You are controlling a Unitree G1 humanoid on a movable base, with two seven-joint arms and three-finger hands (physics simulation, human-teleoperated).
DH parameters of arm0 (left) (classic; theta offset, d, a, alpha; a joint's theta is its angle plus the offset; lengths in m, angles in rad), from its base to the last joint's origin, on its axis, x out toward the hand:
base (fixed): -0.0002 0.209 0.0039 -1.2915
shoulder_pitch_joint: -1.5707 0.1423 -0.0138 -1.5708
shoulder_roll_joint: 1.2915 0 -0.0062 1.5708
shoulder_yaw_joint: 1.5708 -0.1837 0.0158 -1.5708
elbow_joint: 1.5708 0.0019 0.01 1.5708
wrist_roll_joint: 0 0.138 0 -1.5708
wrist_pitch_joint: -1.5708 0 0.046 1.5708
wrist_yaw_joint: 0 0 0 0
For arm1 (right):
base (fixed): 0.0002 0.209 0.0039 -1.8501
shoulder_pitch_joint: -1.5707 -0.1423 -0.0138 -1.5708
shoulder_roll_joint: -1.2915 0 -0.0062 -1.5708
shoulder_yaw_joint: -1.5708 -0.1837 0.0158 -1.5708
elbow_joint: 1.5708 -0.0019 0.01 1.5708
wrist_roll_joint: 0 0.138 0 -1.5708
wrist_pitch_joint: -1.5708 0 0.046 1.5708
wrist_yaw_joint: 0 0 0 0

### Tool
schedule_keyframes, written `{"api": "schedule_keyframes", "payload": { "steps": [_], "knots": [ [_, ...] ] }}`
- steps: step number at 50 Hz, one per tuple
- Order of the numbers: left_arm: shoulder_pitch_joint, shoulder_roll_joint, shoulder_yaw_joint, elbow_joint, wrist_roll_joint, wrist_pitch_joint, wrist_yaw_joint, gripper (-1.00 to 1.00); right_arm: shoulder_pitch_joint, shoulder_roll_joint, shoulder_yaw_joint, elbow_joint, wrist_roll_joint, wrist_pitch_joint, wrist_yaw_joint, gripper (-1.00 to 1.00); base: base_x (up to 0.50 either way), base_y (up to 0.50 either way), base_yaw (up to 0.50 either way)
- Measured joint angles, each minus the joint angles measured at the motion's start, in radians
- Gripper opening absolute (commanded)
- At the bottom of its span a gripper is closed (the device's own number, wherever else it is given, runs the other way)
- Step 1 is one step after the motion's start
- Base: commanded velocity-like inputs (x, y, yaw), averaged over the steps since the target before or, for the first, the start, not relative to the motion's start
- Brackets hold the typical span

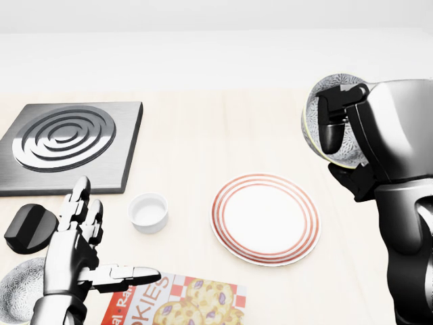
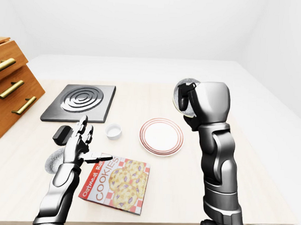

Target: Pick the akita bowl next to the plate and place it on the plate.

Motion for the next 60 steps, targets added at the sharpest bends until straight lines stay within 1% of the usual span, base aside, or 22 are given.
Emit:
{"api": "schedule_keyframes", "payload": {
  "steps": [13,19,23,33,41,46,60],
  "knots": [
    [0.0,0.0,0.0,0.0,0.0,0.0,0.001,1.0,-0.001,0.086,0.072,-0.086,0.002,0.0,0.114,-1.0,0.0,0.0,0.0],
    [0.0,0.0,0.0,-0.002,0.0,0.001,0.001,1.0,0.003,0.116,0.1,-0.089,-0.007,0.0,0.136,-1.0,0.0,0.0,0.0],
    [-0.001,0.0,0.001,0.003,-0.001,-0.003,0.0,1.0,0.003,0.128,0.114,-0.07,-0.022,0.0,0.13,-1.0,0.0,0.0,0.0],
    [-0.001,0.0,0.001,0.001,-0.001,-0.001,0.001,1.0,0.007,0.135,0.139,0.026,-0.094,0.0,0.065,-1.0,0.0,0.0,0.0],
    [-0.001,0.001,0.001,0.002,-0.001,-0.002,0.0,1.0,0.003,0.125,0.161,0.155,-0.21,0.0,-0.048,-1.0,0.0,0.0,0.0],
    [-0.002,0.001,0.002,0.004,-0.002,-0.003,0.0,1.0,-0.011,0.115,0.168,0.24,-0.261,0.0,-0.101,-1.0,0.0,0.0,0.0],
    [-0.005,0.001,0.003,0.007,-0.004,-0.003,0.0,1.0,-0.035,0.089,0.179,0.379,-0.347,0.0,-0.182,-1.0,0.0,0.0,0.0]
  ]
}}
